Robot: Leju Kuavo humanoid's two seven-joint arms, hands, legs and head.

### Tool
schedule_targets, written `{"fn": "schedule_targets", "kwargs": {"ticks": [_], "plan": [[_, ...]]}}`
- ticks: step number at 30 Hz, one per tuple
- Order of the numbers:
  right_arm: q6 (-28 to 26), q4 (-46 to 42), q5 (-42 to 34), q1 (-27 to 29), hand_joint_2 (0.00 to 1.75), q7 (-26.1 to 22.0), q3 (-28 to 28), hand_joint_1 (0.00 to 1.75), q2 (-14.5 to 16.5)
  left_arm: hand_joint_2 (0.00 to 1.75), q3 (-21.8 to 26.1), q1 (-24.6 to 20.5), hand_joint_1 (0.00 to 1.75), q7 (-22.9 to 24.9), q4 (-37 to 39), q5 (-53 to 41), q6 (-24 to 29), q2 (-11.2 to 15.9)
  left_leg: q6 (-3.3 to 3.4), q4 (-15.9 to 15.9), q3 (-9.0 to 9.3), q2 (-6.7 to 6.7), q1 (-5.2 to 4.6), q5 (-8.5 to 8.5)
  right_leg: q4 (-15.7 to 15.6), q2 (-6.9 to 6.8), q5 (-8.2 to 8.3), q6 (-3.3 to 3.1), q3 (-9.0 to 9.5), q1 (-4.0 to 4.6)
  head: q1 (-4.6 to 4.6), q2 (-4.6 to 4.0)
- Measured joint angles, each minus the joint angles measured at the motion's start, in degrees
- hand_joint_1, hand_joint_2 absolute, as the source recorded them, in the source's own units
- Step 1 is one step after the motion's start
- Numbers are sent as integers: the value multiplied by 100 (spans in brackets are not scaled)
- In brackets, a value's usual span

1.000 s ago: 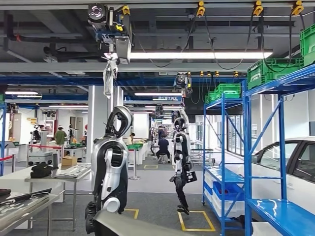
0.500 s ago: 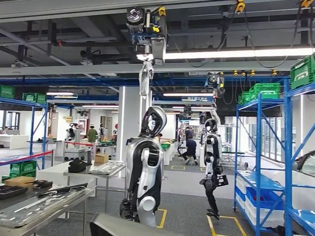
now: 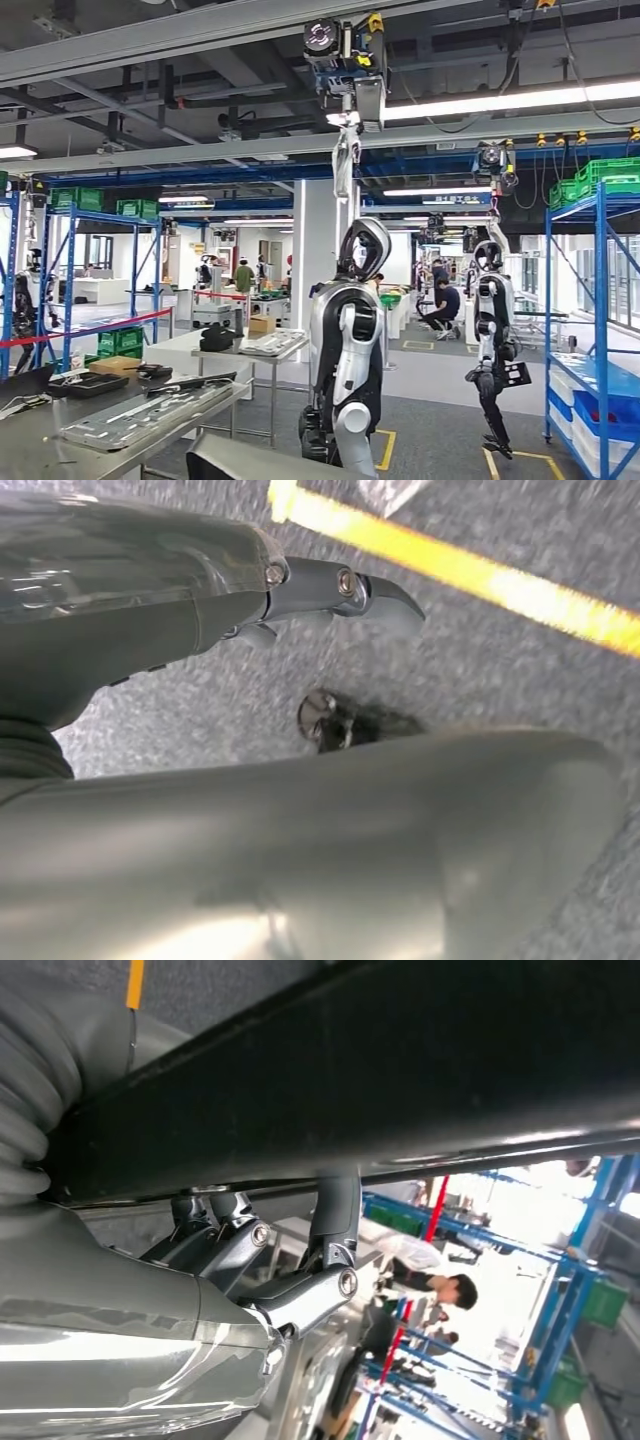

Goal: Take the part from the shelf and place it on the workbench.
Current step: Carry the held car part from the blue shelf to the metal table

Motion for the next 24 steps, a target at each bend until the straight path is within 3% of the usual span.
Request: {"fn": "schedule_targets", "kwargs": {"ticks": [2,4,6,7,9,10,12,14,16,18,20,21,22,24], "plan": [[1,-1,-3,-5,175,-4,1,175,23,175,-7,-13,0,0,1,1,-1,9,-55,369,-171,235,4,-252,-127,-129,14,3,58,-33,4,0],[2,2,-5,9,175,-5,4,175,26,175,-11,-36,0,-1,1,3,0,18,-127,1054,-475,375,52,-570,-137,-250,16,2,61,-38,5,0],[3,5,-5,29,175,-5,14,175,27,175,-20,-30,0,0,1,8,-5,22,-190,1368,-601,422,108,-611,-131,-372,3,20,65,-47,5,0],[4,5,-7,33,175,-5,19,175,28,175,-26,-24,0,0,1,11,-7,27,-218,1216,-512,449,131,-487,-123,-427,-9,40,69,-56,5,0],[11,5,-14,28,175,-5,24,175,34,175,-36,-23,0,-3,1,16,-14,36,-267,515,-133,603,145,-167,-82,-522,-53,109,75,-67,5,0],[16,4,-20,23,175,-6,25,175,38,175,-42,-32,0,-8,1,18,-21,39,-252,221,13,694,132,-77,-45,-561,-81,152,67,-60,7,0],[32,4,-33,21,175,-7,33,175,43,175,-53,-41,0,-20,1,22,-35,39,-171,0,99,789,87,-72,-1,-636,-116,221,55,-31,4,0],[46,5,-44,23,175,-7,48,175,46,175,-65,-21,0,-32,1,25,-47,41,-69,-5,77,697,69,-61,11,-696,-145,261,64,-42,1,0],[51,5,-52,19,175,-8,56,175,49,175,-75,-5,0,-38,1,25,-52,43,3,-17,72,605,64,-43,193,-565,-313,290,2,-78,1,0],[52,5,-58,20,175,-9,54,175,46,175,-81,-16,0,-39,1,25,-49,49,53,-21,69,509,57,-31,811,-350,-667,291,-264,-91,1,0],[52,7,-64,37,175,-9,54,175,43,175,-84,-23,0,-29,2,25,-41,56,81,-19,67,396,26,-27,1536,-269,-924,267,-613,-85,1,0],[52,7,-67,45,175,-9,55,175,43,175,-85,-19,0,-22,2,25,-38,61,89,-17,68,336,8,-25,1689,-253,-913,247,-703,-78,1,0],[52,7,-72,48,175,-9,55,175,43,175,-86,-15,0,-16,3,25,-34,66,95,-16,72,275,-10,-24,1600,-236,-784,214,-684,-64,1,0],[52,5,-82,35,175,-12,55,175,44,175,-88,-9,0,-10,3,26,-31,69,100,-17,86,151,-29,-22,910,-105,-346,107,-407,-20,1,0]]}}
